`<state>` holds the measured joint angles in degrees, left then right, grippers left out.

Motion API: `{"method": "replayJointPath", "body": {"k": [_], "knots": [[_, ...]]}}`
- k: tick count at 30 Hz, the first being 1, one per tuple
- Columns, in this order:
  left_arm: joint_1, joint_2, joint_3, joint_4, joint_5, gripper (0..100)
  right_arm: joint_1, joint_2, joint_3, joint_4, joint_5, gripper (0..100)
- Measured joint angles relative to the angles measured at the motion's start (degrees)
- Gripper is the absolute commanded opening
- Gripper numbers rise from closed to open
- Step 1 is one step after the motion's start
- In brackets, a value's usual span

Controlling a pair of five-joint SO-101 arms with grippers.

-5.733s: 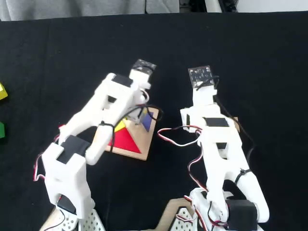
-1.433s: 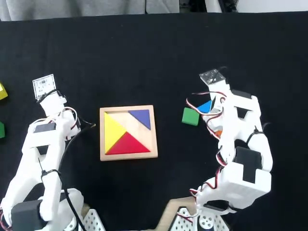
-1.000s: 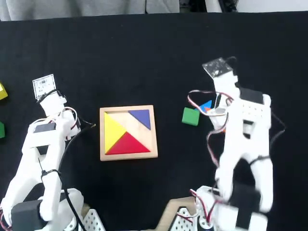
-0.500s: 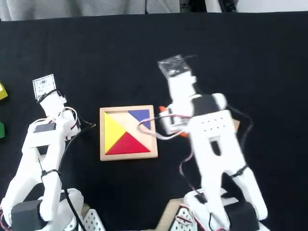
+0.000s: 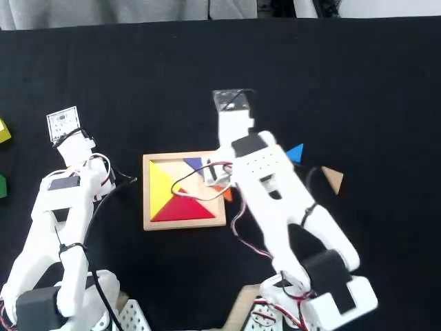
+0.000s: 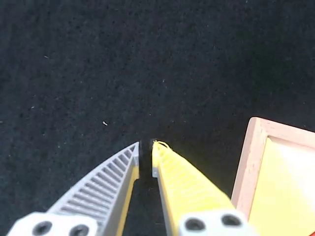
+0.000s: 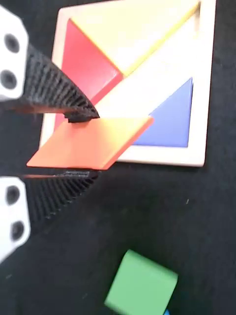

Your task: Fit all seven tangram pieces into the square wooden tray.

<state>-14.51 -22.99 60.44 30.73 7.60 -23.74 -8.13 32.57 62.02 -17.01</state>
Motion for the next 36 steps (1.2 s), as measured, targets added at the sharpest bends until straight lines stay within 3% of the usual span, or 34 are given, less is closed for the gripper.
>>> {"method": "replayJointPath", "body": {"k": [8,17,31,36], "knots": [[0.0,0.0,1.05,-2.73,0.0,6,-2.02,5.01,0.97,-3.78,-5.19,1.1],[0.0,-0.09,1.05,-2.81,0.0,6,-6.33,5.01,0.97,-3.78,-5.54,1.1],[0.0,-0.09,1.05,-2.81,0.0,6,-6.33,5.01,2.55,-5.01,-5.54,1.4],[0.0,-0.09,1.05,-2.81,0.0,6,-6.33,5.01,2.73,-5.01,-5.54,9.6]]}}
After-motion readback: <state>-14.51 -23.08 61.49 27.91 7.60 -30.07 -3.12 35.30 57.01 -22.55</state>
